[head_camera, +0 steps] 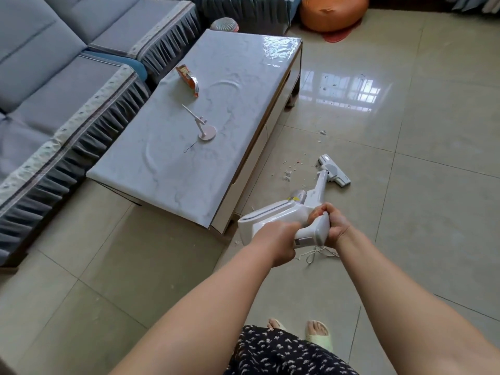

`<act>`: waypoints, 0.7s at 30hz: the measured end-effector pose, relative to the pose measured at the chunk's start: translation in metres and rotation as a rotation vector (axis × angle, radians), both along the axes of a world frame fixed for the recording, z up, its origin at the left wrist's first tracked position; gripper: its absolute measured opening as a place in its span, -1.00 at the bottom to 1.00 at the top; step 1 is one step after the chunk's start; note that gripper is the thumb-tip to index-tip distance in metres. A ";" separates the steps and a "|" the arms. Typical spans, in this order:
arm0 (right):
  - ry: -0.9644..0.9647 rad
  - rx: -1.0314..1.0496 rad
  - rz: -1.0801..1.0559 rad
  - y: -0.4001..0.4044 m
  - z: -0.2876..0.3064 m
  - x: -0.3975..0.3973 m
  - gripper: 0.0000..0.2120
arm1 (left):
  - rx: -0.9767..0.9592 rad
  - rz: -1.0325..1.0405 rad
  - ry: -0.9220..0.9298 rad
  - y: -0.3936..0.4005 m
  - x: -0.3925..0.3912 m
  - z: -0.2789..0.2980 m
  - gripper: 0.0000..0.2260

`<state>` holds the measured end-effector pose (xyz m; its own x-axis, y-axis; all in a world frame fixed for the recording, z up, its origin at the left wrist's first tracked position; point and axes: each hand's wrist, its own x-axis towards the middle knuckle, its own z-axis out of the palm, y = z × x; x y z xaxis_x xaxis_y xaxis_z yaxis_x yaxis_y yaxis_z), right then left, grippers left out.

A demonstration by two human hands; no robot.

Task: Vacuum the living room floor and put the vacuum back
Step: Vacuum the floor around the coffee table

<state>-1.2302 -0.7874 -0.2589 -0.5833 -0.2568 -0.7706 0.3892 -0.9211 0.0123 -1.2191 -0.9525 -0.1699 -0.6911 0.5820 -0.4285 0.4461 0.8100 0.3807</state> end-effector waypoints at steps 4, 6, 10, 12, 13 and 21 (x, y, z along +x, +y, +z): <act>0.044 0.020 0.017 0.034 -0.005 0.004 -0.45 | 0.016 0.010 -0.011 0.033 0.009 -0.004 -0.62; 0.051 0.011 0.036 0.048 -0.006 0.008 -0.46 | 0.021 0.019 -0.004 0.046 0.014 -0.005 -0.59; 0.036 -0.022 0.047 0.063 -0.006 0.008 -0.43 | 0.028 0.074 0.031 0.062 0.022 -0.002 -0.55; 0.028 -0.006 0.069 0.061 -0.005 0.007 -0.44 | 0.035 0.105 0.027 0.061 0.024 0.001 -0.59; 0.031 -0.006 0.083 0.059 -0.004 0.008 -0.45 | 0.032 0.118 0.026 0.059 0.027 0.001 -0.61; -0.022 -0.030 0.111 0.037 -0.004 0.036 -0.47 | 0.007 0.150 0.025 0.036 0.063 0.006 -0.66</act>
<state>-1.1941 -0.7500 -0.2633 -0.5330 -0.3419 -0.7739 0.4882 -0.8714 0.0487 -1.1561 -0.9165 -0.1640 -0.7808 0.4747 -0.4062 0.3301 0.8654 0.3769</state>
